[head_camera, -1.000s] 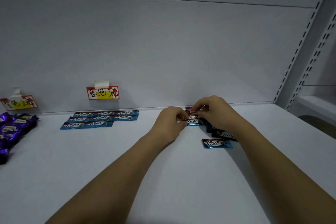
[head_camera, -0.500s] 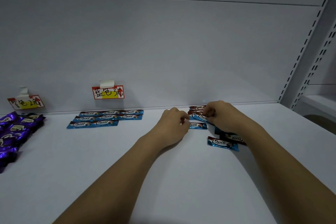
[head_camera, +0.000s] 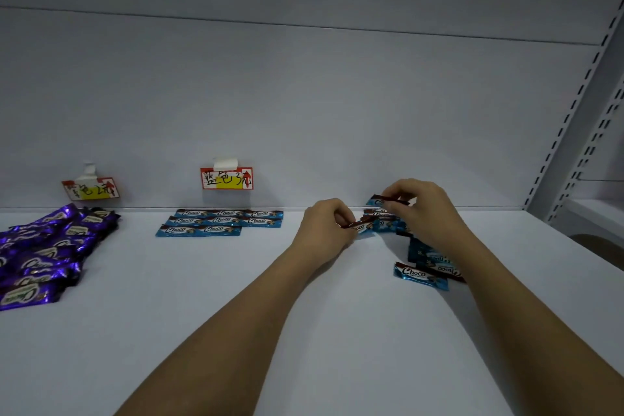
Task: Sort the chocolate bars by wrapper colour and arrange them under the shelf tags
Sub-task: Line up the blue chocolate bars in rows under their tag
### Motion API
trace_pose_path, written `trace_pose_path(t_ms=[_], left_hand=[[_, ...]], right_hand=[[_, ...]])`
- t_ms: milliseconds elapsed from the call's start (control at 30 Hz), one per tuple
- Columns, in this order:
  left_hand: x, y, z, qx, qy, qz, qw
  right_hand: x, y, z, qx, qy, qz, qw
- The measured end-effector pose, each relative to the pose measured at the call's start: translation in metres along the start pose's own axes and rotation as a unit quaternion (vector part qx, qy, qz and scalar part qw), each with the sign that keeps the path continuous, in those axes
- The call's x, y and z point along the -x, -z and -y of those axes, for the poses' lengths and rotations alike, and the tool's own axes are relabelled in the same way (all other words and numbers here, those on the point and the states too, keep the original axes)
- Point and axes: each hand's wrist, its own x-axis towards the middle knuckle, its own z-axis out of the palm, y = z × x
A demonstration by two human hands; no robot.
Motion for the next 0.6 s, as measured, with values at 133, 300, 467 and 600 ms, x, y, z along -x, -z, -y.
trace_pose_path(t_ms=[133,300,467,600], left_hand=[[0.015,0.019,-0.008,0.072,0.037,-0.032,0.996],[0.036,0.097,0.013,0.003,0.015,-0.032,0.999],[0.064,0.172,0.059,-0.049,0.056,-0.061,0.995],[0.078,0.200,0.084,-0.076,0.066,-0.081,0.992]], right_hand=[[0.009,0.000,0.011,-0.060,-0.011,-0.033,0.998],[0.012,-0.023,0.045,-0.054,-0.021,0.018,0.998],[0.006,-0.072,0.098,-0.022,0.014,0.106,0.994],[-0.010,-0.111,0.132,-0.004,-0.008,0.148,0.989]])
